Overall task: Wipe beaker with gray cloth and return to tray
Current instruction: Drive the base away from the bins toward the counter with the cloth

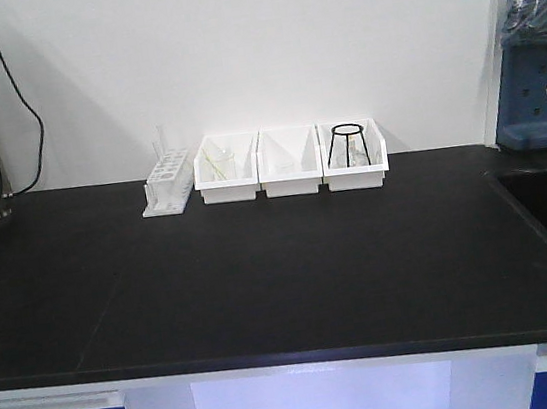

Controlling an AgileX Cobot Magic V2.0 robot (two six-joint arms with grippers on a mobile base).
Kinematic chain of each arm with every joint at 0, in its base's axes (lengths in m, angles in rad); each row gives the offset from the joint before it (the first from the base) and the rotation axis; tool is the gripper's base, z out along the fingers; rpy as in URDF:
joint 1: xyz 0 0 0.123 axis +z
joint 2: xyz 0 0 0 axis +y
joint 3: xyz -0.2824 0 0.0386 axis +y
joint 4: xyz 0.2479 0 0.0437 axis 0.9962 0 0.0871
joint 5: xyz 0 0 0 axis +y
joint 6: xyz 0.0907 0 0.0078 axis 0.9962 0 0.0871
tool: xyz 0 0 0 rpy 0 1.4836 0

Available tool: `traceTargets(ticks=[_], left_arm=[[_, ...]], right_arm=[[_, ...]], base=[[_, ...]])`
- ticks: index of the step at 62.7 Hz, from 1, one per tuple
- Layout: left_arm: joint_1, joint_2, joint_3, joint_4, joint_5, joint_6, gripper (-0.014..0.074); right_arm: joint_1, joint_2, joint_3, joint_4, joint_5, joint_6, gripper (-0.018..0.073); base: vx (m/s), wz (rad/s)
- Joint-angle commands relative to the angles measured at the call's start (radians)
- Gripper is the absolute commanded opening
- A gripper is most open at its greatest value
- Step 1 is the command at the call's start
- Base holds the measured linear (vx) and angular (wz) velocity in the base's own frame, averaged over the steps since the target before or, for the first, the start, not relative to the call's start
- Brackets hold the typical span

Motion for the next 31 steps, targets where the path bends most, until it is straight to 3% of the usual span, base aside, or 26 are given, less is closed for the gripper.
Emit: traceTargets(ticks=[1,31], left_arm=[[0.002,-0.025,0.029,-0.011,-0.085,-0.007,-0.0006],[0.002,-0.025,0.029,-0.011,-0.085,-0.007,-0.0006]], right_arm=[[-0.004,-0.009,0.005,-0.005,-0.081,0.000,-0.0011],[-0.004,-0.009,0.005,-0.005,-0.081,0.000,-0.0011]], base=[[-0.40,0.02],[-0.37,-0.05]])
